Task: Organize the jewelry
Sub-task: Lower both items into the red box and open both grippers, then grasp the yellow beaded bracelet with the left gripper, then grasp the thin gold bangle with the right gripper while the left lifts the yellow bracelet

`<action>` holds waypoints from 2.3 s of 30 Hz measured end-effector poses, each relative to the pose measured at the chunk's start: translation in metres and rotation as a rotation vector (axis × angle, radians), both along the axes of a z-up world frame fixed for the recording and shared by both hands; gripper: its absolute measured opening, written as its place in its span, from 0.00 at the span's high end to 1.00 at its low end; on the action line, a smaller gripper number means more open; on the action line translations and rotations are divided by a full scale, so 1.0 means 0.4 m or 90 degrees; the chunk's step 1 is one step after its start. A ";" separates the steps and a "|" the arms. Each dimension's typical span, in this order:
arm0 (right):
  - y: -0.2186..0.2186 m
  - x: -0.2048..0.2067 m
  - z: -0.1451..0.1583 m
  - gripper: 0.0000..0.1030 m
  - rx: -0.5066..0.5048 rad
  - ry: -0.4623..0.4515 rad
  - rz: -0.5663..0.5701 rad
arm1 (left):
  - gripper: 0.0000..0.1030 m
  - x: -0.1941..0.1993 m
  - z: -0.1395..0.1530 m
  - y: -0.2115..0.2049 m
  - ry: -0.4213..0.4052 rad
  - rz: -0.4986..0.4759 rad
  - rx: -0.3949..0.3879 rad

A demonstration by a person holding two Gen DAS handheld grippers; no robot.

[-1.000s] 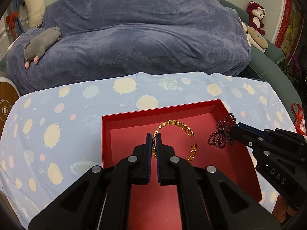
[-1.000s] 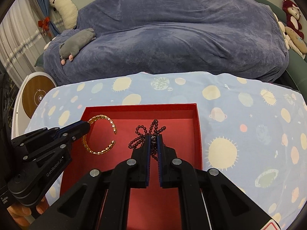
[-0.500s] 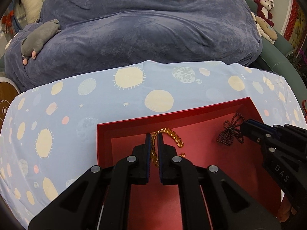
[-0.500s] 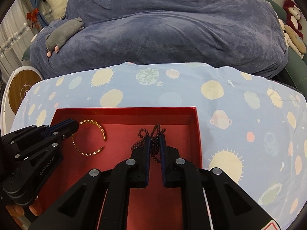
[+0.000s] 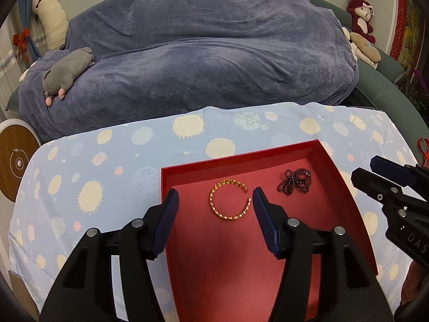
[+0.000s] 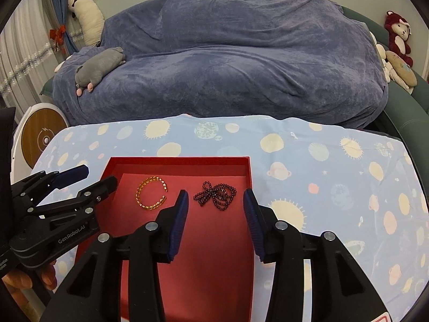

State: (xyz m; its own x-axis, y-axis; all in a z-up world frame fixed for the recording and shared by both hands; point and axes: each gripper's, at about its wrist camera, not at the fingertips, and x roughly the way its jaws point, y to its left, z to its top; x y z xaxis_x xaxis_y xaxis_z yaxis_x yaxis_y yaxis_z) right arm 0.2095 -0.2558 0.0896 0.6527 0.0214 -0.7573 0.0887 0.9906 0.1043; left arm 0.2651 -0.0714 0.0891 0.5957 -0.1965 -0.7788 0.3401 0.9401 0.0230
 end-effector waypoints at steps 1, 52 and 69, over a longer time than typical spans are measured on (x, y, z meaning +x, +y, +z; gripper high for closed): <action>-0.003 -0.024 0.007 0.59 0.000 -0.003 -0.003 | 0.45 -0.022 0.008 0.008 -0.001 -0.001 -0.004; 0.065 -0.586 -0.249 0.59 0.047 0.156 -0.061 | 0.91 -0.585 -0.232 0.001 0.107 -0.027 0.000; 0.131 -0.505 -0.210 0.59 0.037 0.122 0.006 | 0.91 -0.543 -0.221 0.147 0.115 0.065 -0.013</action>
State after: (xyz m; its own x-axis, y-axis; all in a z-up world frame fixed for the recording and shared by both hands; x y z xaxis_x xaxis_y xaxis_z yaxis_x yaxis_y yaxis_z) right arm 0.0074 -0.2033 0.0057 0.4959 0.0738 -0.8653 0.1026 0.9844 0.1428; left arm 0.0480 -0.0127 0.0005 0.4638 -0.1587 -0.8716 0.2396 0.9696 -0.0491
